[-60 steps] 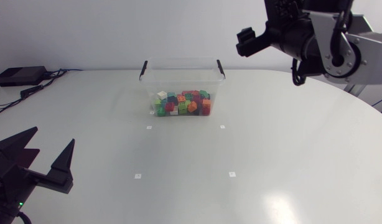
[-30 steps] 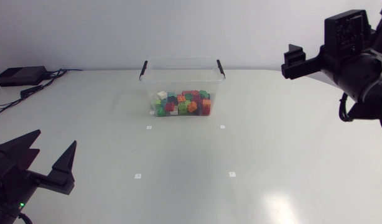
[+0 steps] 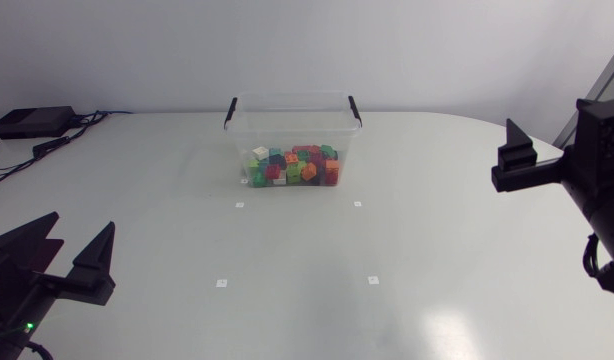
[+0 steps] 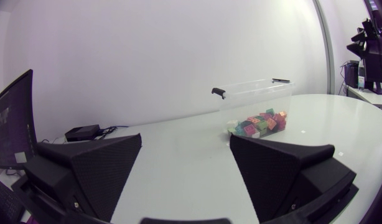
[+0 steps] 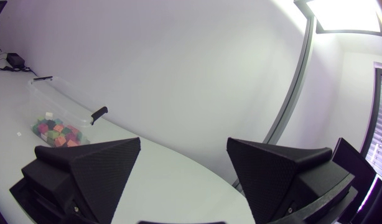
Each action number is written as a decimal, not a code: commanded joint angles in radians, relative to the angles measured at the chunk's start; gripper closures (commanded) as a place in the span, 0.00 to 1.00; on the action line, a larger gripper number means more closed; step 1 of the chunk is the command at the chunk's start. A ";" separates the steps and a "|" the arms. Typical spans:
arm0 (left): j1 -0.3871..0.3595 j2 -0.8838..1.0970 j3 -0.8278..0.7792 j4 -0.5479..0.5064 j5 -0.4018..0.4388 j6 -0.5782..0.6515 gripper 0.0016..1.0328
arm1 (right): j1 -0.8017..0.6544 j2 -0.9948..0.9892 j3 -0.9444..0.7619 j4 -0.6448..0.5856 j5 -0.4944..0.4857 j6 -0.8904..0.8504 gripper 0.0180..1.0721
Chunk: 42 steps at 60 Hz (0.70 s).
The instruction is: Place the duplo bricks in the container
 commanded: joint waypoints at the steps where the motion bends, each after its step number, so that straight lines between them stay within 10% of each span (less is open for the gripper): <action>1: 0.008 -0.011 -0.013 -0.008 -0.008 -0.033 0.04 | -0.007 -0.072 -0.055 -0.009 0.022 -0.024 0.05; 42: -0.068 -0.003 -0.034 0.028 -0.095 -0.129 0.07 | -0.123 -0.450 -0.298 -0.183 -0.167 0.227 0.05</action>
